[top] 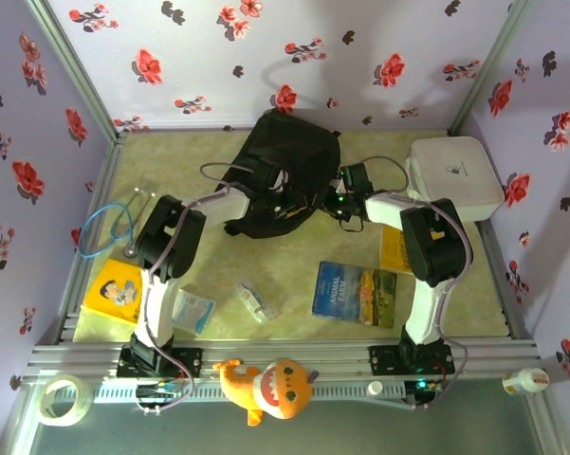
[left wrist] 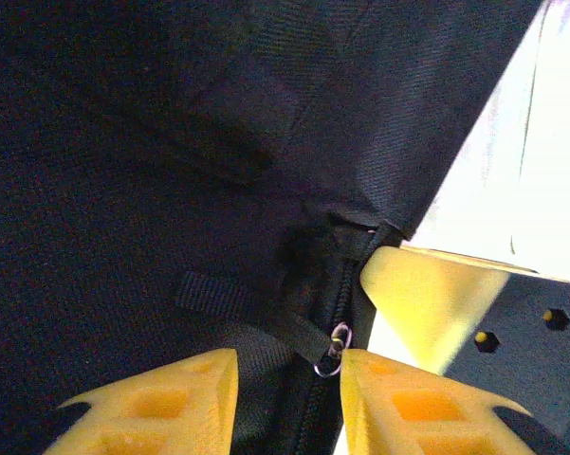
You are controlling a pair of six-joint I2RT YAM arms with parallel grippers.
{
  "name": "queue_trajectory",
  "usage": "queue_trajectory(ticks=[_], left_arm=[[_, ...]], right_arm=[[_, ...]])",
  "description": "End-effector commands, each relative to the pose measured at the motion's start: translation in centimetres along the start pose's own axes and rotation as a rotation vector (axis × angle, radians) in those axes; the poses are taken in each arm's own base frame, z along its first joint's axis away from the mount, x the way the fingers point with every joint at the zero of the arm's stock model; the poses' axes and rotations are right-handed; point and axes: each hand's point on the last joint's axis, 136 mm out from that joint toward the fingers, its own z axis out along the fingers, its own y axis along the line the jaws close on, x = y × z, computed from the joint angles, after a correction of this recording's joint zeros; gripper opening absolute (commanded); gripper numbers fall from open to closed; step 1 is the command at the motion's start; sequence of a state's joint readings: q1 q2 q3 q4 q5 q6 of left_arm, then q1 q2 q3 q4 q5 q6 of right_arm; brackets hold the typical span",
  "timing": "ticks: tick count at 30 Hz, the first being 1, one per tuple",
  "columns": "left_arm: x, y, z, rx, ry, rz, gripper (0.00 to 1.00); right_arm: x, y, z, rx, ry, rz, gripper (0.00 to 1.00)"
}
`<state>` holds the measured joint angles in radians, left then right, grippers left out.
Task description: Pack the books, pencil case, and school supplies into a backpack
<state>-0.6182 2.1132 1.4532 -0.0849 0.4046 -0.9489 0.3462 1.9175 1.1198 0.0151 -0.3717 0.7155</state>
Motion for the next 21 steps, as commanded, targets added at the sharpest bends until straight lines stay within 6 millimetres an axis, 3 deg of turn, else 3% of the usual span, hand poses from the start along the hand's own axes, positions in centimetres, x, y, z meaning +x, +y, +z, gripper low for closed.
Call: queue_trajectory(ticks=[1, 12, 16, 21], left_arm=[[0.5, -0.3, 0.9, 0.011, 0.032, -0.042, 0.33], [-0.7, -0.4, 2.4, 0.028, -0.008, -0.086, 0.33], [-1.3, -0.5, 2.7, 0.024, -0.025, -0.079, 0.23], [-1.7, -0.6, 2.8, 0.025, -0.041, -0.064, 0.2]], right_arm=[[1.4, -1.2, 0.5, 0.01, 0.043, 0.044, 0.27], [2.2, -2.1, 0.6, 0.025, 0.057, 0.059, 0.27], [2.3, -2.2, 0.5, 0.031, 0.057, 0.06, 0.26], [2.5, -2.4, 0.3, 0.039, 0.062, 0.061, 0.25]])
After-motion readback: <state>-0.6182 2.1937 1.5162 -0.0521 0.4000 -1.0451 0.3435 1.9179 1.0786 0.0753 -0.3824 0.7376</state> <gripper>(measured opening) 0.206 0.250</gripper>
